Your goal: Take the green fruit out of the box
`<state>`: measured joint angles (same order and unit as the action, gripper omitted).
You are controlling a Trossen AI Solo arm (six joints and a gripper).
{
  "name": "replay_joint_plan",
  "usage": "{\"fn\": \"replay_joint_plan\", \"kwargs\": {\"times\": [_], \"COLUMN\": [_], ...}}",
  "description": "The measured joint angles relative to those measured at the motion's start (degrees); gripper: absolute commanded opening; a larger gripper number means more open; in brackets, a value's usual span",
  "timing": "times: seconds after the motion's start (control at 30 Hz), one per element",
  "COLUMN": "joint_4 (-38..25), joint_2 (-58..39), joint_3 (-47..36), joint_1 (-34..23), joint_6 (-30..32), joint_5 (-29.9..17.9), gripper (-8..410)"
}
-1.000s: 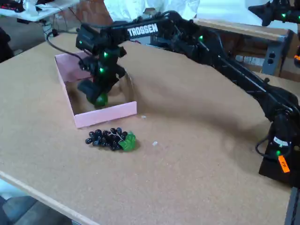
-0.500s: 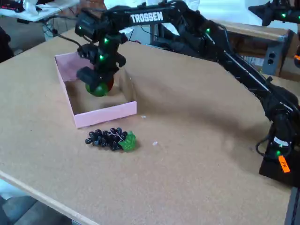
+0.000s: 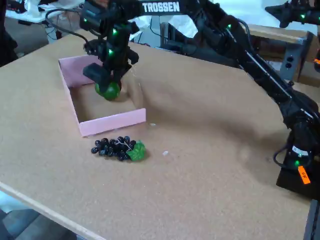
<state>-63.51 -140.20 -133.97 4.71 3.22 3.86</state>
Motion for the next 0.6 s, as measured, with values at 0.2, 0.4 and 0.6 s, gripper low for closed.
{"fn": "replay_joint_plan", "kwargs": {"times": [0.2, 0.4, 0.6], "joint_4": [-3.23, -6.1, -7.56], "joint_2": [1.03, 1.38, 3.41], "joint_3": [0.0, 0.0, 0.85], "joint_1": [1.36, 2.73, 3.89], "joint_6": [1.25, 1.75, 2.45], "joint_5": [-0.04, -0.13, -0.96], "gripper": [222, 222, 222]}}
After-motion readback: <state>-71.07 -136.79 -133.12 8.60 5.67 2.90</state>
